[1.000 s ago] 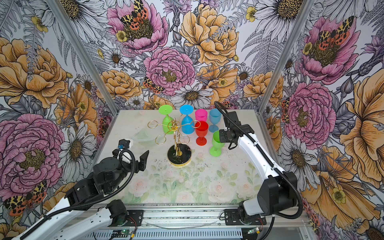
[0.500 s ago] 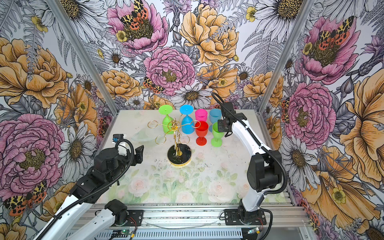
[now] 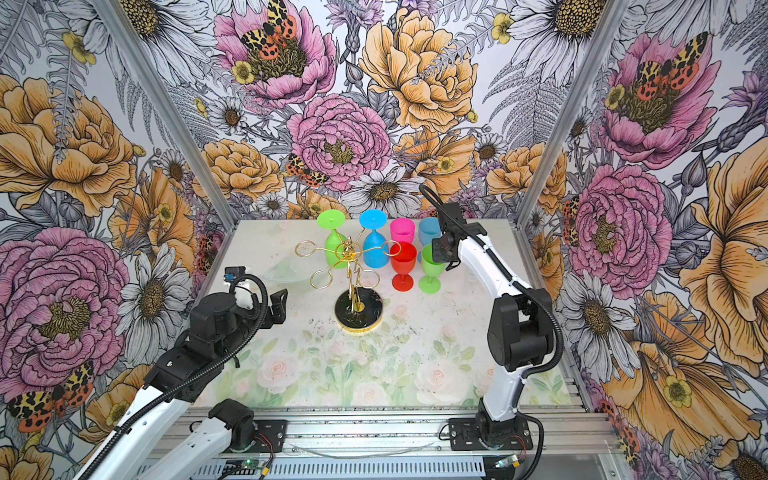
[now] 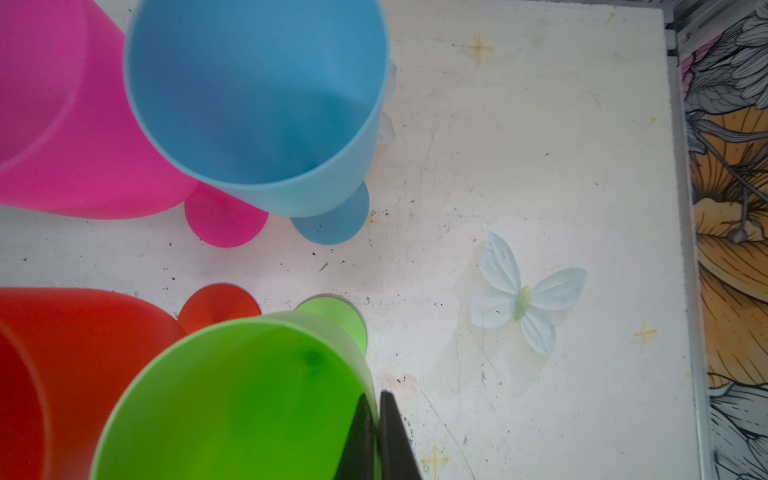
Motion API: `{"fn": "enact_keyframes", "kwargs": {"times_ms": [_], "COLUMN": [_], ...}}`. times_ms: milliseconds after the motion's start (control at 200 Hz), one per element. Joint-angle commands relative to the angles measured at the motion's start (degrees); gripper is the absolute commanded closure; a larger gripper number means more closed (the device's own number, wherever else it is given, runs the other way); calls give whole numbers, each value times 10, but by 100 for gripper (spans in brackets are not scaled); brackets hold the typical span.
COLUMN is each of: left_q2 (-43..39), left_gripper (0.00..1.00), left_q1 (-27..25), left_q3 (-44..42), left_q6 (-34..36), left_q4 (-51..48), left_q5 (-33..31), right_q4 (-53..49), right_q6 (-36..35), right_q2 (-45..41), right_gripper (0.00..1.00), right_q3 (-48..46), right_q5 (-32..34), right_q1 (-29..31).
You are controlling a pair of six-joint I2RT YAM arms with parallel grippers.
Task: Take the wine glass off the wine glass rack
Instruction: 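Set the green glass upright beside the red glass and open the right gripper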
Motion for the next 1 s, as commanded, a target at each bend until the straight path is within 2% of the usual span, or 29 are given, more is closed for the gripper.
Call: {"fn": "enact_keyframes", "kwargs": {"times_ms": [0, 445, 726, 996], "left_q2": [-5, -7, -6, -5], "left_gripper": [1, 1, 1, 1], "left_q1": [4, 5, 6, 8], "left_q3": [-8, -10, -10, -10], "left_q6": [-9, -10, -10, -8], "left_q4": [17, 18, 18, 17], "left_q5": [4, -2, -1, 0], "right_q4": [17, 20, 20, 19], "right_q6": [-5, -4, -4, -9], "right_q2": [12, 33, 33, 9], "right_gripper": [100, 98, 78, 63], "right_q3": [25, 31, 38, 43], "right_q5": [-9, -10, -17, -21], "right_q1": [-2, 0, 0, 1]}}
